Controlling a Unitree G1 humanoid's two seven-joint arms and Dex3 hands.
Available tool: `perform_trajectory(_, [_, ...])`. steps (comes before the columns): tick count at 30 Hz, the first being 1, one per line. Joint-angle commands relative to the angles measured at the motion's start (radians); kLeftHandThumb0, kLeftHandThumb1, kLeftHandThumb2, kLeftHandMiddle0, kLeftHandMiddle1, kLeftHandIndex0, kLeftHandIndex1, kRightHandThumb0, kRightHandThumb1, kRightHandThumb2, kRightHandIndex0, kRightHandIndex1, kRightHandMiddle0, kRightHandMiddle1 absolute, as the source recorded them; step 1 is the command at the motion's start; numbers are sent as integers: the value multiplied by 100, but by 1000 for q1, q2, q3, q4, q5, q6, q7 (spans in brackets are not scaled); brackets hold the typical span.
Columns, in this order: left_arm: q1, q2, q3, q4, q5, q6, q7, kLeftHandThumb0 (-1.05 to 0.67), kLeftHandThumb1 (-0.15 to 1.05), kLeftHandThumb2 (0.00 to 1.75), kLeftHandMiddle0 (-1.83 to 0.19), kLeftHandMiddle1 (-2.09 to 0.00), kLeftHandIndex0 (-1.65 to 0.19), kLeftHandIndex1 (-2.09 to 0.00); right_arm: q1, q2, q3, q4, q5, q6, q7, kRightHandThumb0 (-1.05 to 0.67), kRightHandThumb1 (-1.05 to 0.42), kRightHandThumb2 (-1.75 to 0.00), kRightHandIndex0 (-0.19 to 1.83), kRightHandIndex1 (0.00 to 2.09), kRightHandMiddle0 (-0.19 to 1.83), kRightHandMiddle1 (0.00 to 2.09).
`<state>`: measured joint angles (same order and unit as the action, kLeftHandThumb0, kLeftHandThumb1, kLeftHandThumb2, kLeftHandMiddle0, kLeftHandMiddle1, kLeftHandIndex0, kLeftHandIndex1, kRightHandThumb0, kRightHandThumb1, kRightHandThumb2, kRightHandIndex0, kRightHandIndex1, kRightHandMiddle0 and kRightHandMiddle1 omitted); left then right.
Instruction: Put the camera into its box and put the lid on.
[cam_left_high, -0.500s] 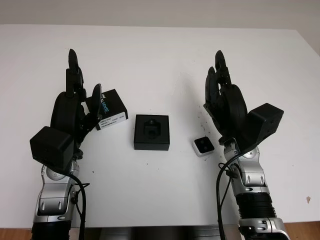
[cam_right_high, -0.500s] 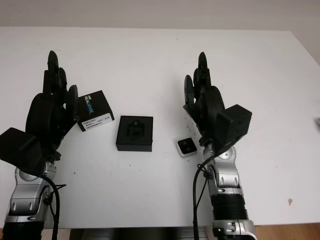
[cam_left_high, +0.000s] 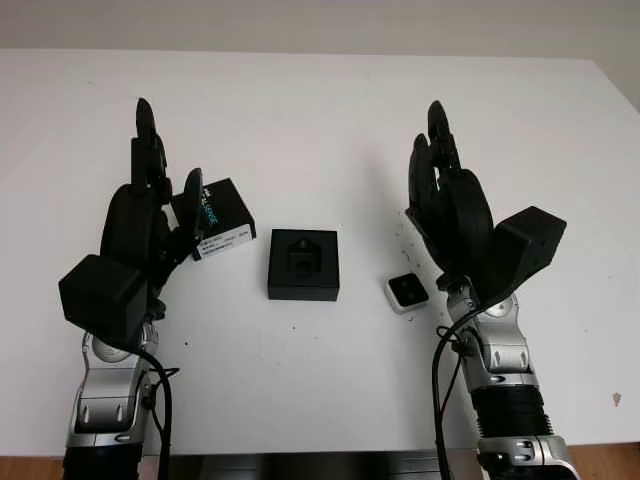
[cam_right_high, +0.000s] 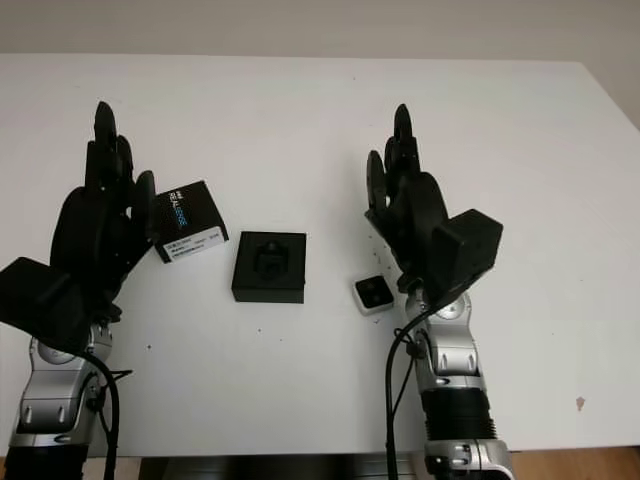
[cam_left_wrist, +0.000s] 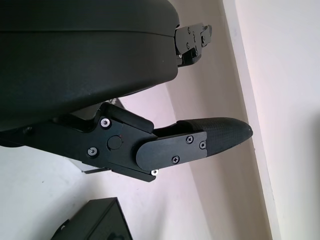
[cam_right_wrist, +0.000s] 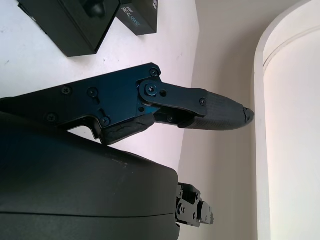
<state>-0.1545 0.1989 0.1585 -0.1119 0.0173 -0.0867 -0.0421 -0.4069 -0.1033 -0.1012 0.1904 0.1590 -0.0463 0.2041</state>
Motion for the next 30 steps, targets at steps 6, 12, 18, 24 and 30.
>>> perform_trajectory(6, [0, -4, -2, -23, -5, -1, 4, -74, 105, 60, 19, 0, 19, 0, -84, -177, -45, -37, 32, 46, 134, -67, -101, -8, 7, 15, 6, 23])
perform_trajectory(12, [19, -6, 1, -32, -2, -4, 7, -76, 105, 60, 19, 0, 19, 0, -110, -387, -25, -107, -39, 54, 286, -55, -86, -4, 23, 22, -4, 69])
perform_trajectory(18, [24, -12, 0, -34, -6, -12, 8, -73, 105, 62, 19, 0, 19, 0, -57, -552, 23, -208, -212, -19, 348, -54, -83, -6, 27, 12, 25, 22])
perform_trajectory(24, [27, -10, 0, -36, -10, -7, 4, -74, 105, 64, 19, 0, 19, 0, 8, -652, 57, -269, -385, -91, 352, -57, -79, -5, 38, 11, 39, 10])
perform_trajectory(30, [31, -7, 0, -41, -10, -6, 3, -74, 105, 65, 19, 0, 19, 0, 65, -684, 74, -364, -505, -70, 347, -51, -79, -5, 39, 10, 42, 9])
